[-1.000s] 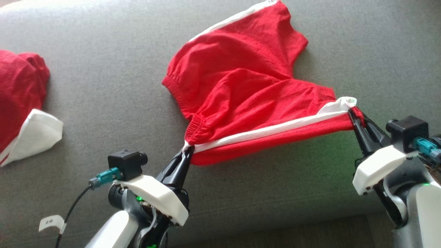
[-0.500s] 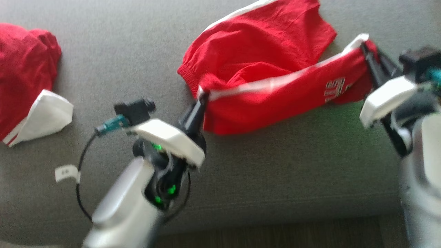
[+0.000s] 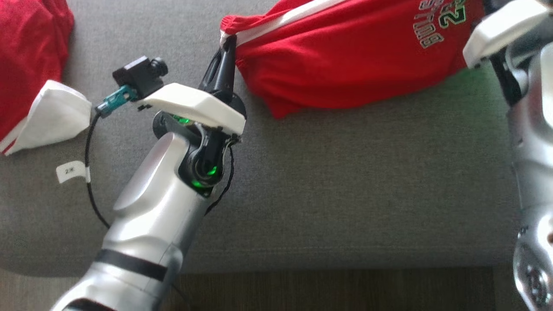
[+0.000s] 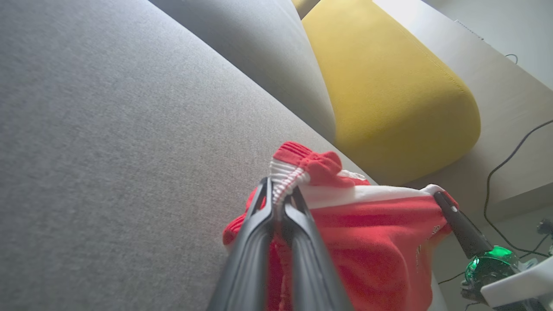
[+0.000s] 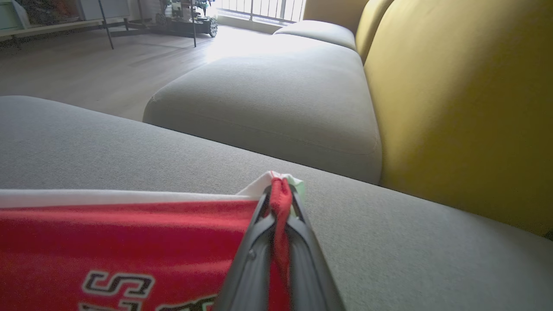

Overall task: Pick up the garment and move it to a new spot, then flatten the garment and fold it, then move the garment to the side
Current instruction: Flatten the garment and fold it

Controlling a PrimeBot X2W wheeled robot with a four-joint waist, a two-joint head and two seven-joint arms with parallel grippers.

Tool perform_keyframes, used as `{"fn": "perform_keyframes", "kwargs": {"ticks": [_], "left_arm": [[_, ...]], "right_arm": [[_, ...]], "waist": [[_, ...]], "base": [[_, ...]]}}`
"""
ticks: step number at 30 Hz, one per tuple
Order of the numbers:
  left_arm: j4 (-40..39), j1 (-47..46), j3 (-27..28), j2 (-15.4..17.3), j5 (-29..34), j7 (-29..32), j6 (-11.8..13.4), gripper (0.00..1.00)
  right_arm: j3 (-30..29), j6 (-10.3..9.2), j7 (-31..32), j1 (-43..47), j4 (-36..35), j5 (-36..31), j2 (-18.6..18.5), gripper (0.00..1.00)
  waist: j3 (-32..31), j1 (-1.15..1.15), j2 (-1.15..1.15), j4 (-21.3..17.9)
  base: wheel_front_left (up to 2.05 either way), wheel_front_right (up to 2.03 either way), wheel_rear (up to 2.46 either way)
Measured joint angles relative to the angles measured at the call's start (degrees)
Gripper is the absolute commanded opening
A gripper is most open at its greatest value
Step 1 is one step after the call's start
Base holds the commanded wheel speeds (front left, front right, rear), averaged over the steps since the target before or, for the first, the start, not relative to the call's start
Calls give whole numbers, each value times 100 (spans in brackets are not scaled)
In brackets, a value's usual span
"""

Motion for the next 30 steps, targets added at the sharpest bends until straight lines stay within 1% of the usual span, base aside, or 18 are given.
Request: {"fn": "perform_keyframes", "kwargs": {"ticks": [5, 10, 12, 13, 14, 15, 16, 18, 19, 20, 21, 22, 26, 28, 30], "left_arm": [[285, -378, -214, -1, -210, -131, -33, 0], [472, -694, -274, -8, -218, -180, -34, 1], [493, -743, -255, -8, -159, -180, 1, 8], [498, -759, -246, -8, -80, -181, 9, 8], [503, -782, -246, -8, -70, -194, 9, 11], [506, -813, -245, -8, -73, -219, 8, 19], [510, -836, -246, -8, -71, -221, 8, 28], [545, -874, -278, -7, -74, -222, -16, 36], [597, -958, -314, -7, -74, -223, -42, 49], [597, -958, -314, -7, -74, -223, -42, 63], [616, -994, -323, -7, -74, -223, -41, 87], [658, -1027, -345, -7, -74, -222, -40, 100], [772, -1067, -350, -7, -73, -222, -9, 100], [821, -1065, -294, -8, -24, -222, 51, 100], [864, -1044, -218, -11, 157, -222, 119, 100]], "right_arm": [[258, 0, -319, -660, 722, -65, -81, 0], [386, 0, -503, -1179, 1310, -235, -121, 0], [434, 0, -506, -1344, 1555, -285, -122, 0], [450, 0, -531, -1419, 1692, -320, -123, 0], [457, 0, -549, -1484, 1829, -353, -123, 0], [458, 0, -549, -1542, 1960, -377, -124, 5], [455, 0, -550, -1592, 2078, -411, -132, 23], [439, 0, -554, -1690, 2290, -456, -152, 36], [437, 0, -583, -1761, 2437, -457, -161, 64], [437, 0, -583, -1761, 2437, -457, -161, 85], [438, 0, -609, -1802, 2495, -457, -161, 100], [442, 0, -624, -1833, 2526, -456, -160, 100], [479, -1, -672, -1900, 2509, -425, -160, 100], [603, -1, -678, -1887, 2250, -298, -148, 100], [775, 0, -679, -1859, 1855, 10, -110, 100]], "waist": [[230, 0, 0, 90], [352, 0, 0, 160], [394, 0, 0, 183], [416, 0, 0, 191], [436, 0, 0, 196], [455, 0, 0, 199], [472, 0, 0, 203], [506, 0, 0, 211], [530, 0, 0, 221], [530, 0, 0, 221], [539, 0, 0, 224], [543, 0, 0, 221], [521, 0, 0, 183], [488, 0, 0, 156], [437, 1, 0, 123]], "base": [[0, 0, 0], [0, 0, 0], [0, 0, 0], [0, 0, 0], [0, 0, 0], [0, 0, 0], [0, 0, 0], [0, 0, 0], [0, 0, 0], [0, 0, 0], [0, 0, 0], [0, 0, 0], [0, 0, 0], [0, 0, 0], [0, 0, 0]]}}
